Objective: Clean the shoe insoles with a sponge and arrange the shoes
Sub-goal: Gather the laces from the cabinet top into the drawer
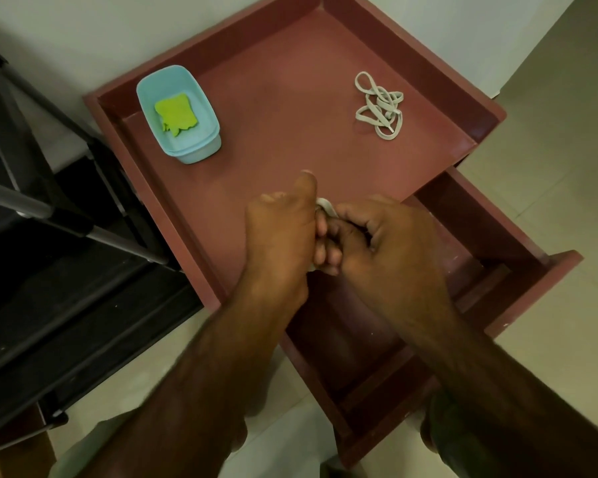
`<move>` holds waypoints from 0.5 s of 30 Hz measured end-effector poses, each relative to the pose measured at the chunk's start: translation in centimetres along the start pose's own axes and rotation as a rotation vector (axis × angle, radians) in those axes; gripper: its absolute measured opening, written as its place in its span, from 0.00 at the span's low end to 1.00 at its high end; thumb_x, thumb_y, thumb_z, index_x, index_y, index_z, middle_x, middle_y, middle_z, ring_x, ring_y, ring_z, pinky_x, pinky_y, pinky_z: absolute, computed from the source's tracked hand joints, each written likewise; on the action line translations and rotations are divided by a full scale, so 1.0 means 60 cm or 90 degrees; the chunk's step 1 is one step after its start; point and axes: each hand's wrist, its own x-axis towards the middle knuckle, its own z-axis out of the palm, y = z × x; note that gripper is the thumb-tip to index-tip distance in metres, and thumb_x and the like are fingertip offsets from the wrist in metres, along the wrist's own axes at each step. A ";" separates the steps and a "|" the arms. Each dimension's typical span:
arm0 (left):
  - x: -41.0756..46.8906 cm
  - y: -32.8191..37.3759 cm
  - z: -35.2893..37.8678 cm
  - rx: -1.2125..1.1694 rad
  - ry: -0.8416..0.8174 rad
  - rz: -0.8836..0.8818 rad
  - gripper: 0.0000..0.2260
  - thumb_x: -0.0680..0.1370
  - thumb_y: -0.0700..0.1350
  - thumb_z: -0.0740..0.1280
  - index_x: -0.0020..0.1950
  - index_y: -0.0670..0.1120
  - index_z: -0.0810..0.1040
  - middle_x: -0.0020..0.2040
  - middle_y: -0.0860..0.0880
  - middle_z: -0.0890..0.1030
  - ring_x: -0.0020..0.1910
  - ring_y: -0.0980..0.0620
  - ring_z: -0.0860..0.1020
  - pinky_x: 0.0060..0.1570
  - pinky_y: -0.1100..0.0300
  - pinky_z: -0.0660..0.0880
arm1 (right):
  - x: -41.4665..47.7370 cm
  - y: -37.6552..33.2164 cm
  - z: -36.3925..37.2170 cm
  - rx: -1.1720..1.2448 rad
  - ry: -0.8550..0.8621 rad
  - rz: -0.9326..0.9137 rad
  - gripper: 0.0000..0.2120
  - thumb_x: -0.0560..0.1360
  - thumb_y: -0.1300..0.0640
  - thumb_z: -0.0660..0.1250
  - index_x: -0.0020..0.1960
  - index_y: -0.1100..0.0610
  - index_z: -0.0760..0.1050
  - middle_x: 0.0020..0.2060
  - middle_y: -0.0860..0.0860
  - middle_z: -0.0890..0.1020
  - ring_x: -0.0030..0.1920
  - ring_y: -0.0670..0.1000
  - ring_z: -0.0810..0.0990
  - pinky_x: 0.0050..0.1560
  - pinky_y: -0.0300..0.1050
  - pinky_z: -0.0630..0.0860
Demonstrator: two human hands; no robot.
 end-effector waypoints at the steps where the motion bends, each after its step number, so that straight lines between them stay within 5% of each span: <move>1: -0.005 0.002 0.008 0.022 0.026 0.039 0.29 0.85 0.49 0.60 0.23 0.43 0.69 0.20 0.43 0.69 0.17 0.48 0.70 0.23 0.61 0.69 | 0.000 -0.001 -0.003 -0.019 0.017 -0.007 0.16 0.79 0.60 0.66 0.35 0.48 0.75 0.30 0.43 0.76 0.34 0.46 0.77 0.36 0.33 0.68; 5: -0.020 0.011 0.025 0.059 -0.082 0.041 0.29 0.85 0.58 0.58 0.27 0.48 0.74 0.25 0.47 0.74 0.25 0.50 0.74 0.29 0.58 0.74 | 0.000 0.015 -0.035 0.009 0.011 0.057 0.14 0.78 0.65 0.69 0.37 0.50 0.82 0.33 0.45 0.81 0.36 0.45 0.80 0.37 0.31 0.71; 9: -0.032 -0.003 0.031 0.081 -0.312 0.015 0.13 0.87 0.48 0.59 0.47 0.44 0.77 0.39 0.47 0.77 0.40 0.51 0.75 0.44 0.54 0.75 | -0.012 0.029 -0.072 0.093 0.005 0.149 0.12 0.81 0.62 0.69 0.46 0.49 0.87 0.37 0.44 0.86 0.39 0.44 0.85 0.42 0.42 0.81; 13: -0.014 -0.053 0.032 0.426 -0.149 0.279 0.12 0.86 0.44 0.60 0.43 0.50 0.74 0.42 0.52 0.75 0.41 0.57 0.74 0.44 0.64 0.72 | -0.025 0.040 -0.094 0.034 -0.045 0.201 0.07 0.80 0.54 0.71 0.51 0.46 0.87 0.41 0.40 0.87 0.43 0.40 0.85 0.48 0.45 0.83; 15: -0.022 -0.067 0.035 0.460 -0.145 0.253 0.12 0.86 0.44 0.61 0.44 0.48 0.79 0.42 0.51 0.80 0.40 0.56 0.78 0.42 0.64 0.73 | -0.031 0.057 -0.102 -0.012 -0.129 0.253 0.06 0.79 0.52 0.71 0.48 0.45 0.87 0.38 0.40 0.87 0.41 0.42 0.85 0.46 0.48 0.83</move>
